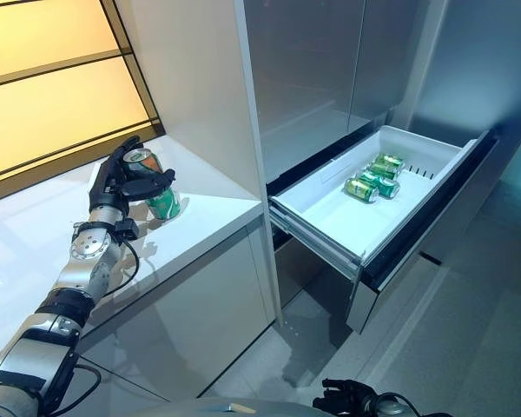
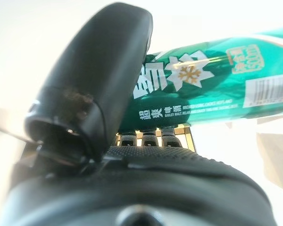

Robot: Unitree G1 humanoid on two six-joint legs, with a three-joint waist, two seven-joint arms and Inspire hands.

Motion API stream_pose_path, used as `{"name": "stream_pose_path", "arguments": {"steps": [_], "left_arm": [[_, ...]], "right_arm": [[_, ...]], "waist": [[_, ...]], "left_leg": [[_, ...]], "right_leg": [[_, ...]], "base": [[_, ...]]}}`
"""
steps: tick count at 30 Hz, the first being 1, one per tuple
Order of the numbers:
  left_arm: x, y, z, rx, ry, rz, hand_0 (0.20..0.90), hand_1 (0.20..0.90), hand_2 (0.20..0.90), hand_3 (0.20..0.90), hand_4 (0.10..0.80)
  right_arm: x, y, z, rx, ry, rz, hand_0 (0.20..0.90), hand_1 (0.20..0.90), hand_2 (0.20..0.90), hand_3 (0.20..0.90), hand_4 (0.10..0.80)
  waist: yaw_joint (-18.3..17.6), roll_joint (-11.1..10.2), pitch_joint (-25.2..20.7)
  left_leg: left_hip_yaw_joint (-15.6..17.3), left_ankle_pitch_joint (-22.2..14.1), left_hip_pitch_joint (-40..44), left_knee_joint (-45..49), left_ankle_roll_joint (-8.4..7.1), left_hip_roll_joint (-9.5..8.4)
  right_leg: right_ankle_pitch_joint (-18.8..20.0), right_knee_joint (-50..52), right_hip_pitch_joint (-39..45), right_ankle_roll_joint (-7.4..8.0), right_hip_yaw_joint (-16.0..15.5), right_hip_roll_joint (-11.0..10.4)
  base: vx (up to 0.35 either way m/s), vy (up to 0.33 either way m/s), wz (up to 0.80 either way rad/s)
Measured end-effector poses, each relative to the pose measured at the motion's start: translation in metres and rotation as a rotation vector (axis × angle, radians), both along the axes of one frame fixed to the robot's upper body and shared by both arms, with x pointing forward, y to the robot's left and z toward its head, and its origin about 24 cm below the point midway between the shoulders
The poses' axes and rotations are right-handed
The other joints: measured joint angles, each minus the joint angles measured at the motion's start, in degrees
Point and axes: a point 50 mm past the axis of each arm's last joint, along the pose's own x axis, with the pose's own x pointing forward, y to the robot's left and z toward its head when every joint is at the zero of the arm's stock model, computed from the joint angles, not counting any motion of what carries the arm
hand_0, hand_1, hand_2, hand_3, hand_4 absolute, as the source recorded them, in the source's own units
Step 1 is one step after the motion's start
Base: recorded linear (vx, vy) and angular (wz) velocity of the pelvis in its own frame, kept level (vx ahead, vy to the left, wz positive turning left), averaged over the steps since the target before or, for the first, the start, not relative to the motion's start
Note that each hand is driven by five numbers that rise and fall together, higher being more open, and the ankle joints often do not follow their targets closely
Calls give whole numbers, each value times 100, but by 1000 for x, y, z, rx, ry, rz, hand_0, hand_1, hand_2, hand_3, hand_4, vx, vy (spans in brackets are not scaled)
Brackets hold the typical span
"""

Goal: Put drinks into fridge and close the fridge

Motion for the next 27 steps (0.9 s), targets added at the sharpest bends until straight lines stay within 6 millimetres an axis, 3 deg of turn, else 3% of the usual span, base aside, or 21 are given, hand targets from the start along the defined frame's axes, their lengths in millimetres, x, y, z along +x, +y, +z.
{"name": "stream_pose_path", "arguments": {"steps": [6,13,27], "left_arm": [[0,0,0,-12,-2,3,900,900,900,900,800],[0,-3,-3,-171,-54,29,900,900,900,900,800],[0,-4,-1,-173,-76,31,900,900,900,900,800]], "right_arm": [[0,0,0,1,-3,-2,900,900,900,900,800],[1,1,0,3,-7,0,900,900,900,900,800],[1,1,0,3,-6,0,900,900,900,900,800]], "waist": [[-6,2,2],[-6,-6,8],[-12,-3,40]], "left_leg": [[2,0,1,0,0,0],[2,0,5,1,0,0],[3,0,9,0,0,0]], "right_leg": [[0,0,0,0,0,0],[0,0,4,0,0,0],[-2,-1,6,3,1,1]], "base": [[0,0,0],[0,0,0],[0,0,0]]}}
